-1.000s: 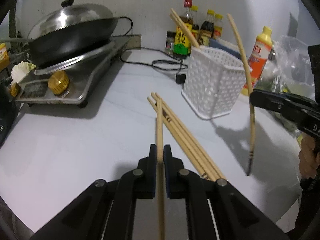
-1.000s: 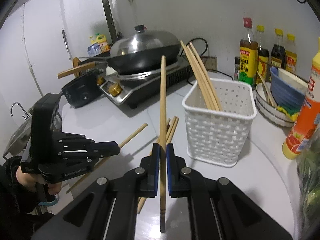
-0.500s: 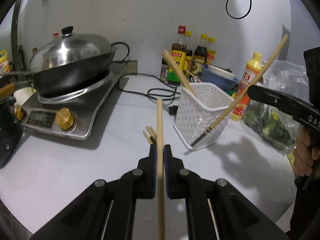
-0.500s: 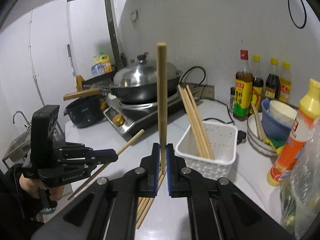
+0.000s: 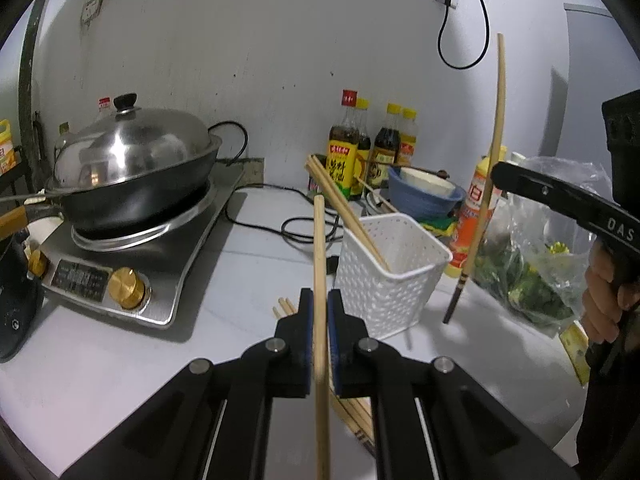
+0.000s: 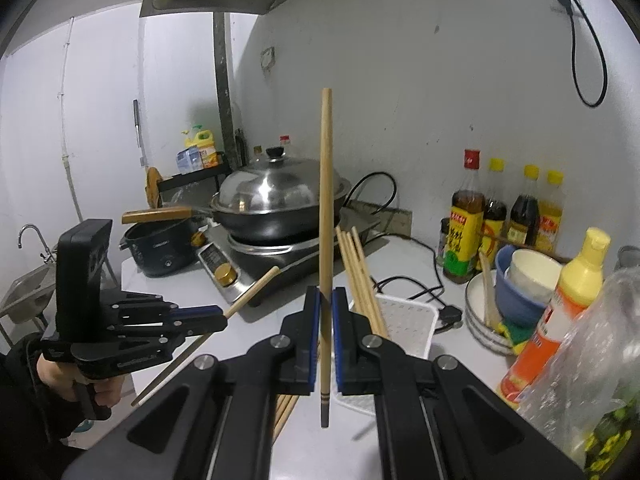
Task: Organize utensils
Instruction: 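Lift both held chopsticks and carry them over the white holder, then lower the right tool's chopstick into the white holder and open it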
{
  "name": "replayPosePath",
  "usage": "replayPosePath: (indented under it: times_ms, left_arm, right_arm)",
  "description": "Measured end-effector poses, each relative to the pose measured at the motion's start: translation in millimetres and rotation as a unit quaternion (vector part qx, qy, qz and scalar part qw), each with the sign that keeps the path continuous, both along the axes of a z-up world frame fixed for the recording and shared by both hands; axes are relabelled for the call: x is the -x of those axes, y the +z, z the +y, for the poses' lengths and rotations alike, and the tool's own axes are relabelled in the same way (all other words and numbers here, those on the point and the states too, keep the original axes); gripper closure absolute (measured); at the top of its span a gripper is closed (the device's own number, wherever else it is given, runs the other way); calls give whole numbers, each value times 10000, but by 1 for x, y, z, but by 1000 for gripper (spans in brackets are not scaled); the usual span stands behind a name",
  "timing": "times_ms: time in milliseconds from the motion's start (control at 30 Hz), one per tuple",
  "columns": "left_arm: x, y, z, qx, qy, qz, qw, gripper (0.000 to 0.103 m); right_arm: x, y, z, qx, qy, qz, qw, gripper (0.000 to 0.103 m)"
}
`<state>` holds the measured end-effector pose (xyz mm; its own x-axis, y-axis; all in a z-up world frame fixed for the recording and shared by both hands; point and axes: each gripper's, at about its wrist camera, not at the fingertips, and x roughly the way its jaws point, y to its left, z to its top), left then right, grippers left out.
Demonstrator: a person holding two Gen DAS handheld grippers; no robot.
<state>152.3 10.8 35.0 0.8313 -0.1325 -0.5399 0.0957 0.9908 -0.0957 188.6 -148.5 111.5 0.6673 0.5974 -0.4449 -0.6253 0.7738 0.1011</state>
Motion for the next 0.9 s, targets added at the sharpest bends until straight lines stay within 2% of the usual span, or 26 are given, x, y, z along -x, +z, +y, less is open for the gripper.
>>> replayPosePath:
  times_ms: [367,467,600,767,900]
  left_arm:
    - [-11,16,4,105,-19,-219,9997,97]
    - [-14,20,6,115,-9,-281,9995,97]
    - [-17,24,9,144,45,-356,9993,97]
    - [-23,26,13,232,155,-413,9988,97]
    - [-27,29,11,237,157,-457,9986,97]
  right_arm:
    - [-9,51,-4,-28,-155,-598,9981,97]
    - [-19,56,-2,80,-222,-678,9974,97]
    - [-41,43,0,326,-358,-534,9974,97]
    - [-68,6,8,613,-397,-65,9973,97]
    - [-83,-23,15,656,-284,285,9970,97]
